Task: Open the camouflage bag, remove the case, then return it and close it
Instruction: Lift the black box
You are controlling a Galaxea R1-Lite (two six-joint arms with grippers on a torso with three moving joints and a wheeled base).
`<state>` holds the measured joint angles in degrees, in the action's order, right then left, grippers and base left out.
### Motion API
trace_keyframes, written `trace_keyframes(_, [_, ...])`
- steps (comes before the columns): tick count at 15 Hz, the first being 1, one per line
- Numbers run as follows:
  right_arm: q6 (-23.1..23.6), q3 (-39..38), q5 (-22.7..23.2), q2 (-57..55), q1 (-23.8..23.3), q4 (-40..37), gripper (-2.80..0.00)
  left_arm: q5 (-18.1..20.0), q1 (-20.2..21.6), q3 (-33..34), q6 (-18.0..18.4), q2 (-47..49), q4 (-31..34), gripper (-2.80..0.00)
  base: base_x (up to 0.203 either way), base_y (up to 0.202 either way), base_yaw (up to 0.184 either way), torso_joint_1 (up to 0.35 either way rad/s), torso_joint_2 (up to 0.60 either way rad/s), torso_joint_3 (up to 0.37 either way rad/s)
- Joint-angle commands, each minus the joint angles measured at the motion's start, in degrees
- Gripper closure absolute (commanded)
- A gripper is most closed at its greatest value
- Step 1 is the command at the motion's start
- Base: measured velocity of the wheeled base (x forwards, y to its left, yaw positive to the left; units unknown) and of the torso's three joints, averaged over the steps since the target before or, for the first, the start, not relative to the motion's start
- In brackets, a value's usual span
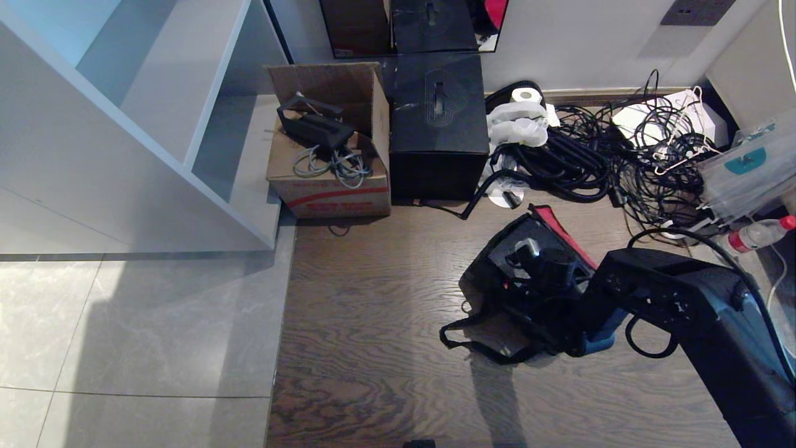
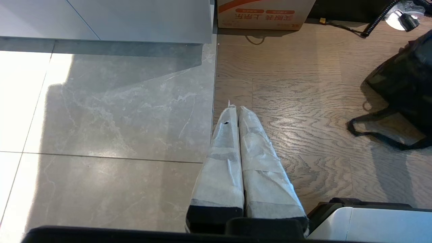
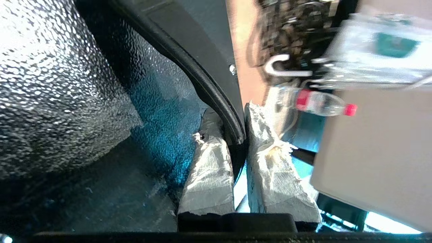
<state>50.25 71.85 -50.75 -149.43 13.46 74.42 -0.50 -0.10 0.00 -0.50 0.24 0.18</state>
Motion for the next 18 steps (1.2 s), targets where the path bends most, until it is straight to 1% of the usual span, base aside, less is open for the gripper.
trace_keyframes(1, [0.4,-0.75,-0.46,5.5,-0.09,0.41,0.0,-0.03,0.01,0.0,-0.03,0.02,-0.01,0.0,0.0,0.0,0.0,0.0,0.0,0.0])
trace_keyframes(5, [0.41,-2.82,-0.49,9.19,-0.1,0.23,0.0,-0.03,0.02,0.0,-0.03,-0.07,-0.01,0.0,0.0,0.0,0.0,0.0,0.0,0.0])
trace_keyframes(10, [3.35,-2.5,-0.33,12.0,-1.93,-0.19,0.0,-0.03,0.05,0.0,-0.03,-0.07,-0.01,0.0,0.0,0.0,0.0,0.0,0.0,0.0])
trace_keyframes(12, [3.03,-2.32,-0.4,11.69,-2.26,-1.49,0.0,-0.03,0.08,0.0,-0.03,-0.16,-0.01,0.0,0.0,0.0,0.0,0.0,0.0,0.0])
trace_keyframes(16, [2.8,-0.84,-0.23,10.94,-2.47,-1.22,0.0,-0.03,0.02,0.0,-0.03,-0.24,-0.01,0.0,0.0,0.0,0.0,0.0,0.0,0.0])
trace_keyframes(18, [1.04,-0.28,-0.11,10.22,-2.47,-1.28,0.0,-0.03,0.01,0.0,-0.03,-0.24,-0.01,0.0,0.0,0.0,0.0,0.0,0.0,0.0])
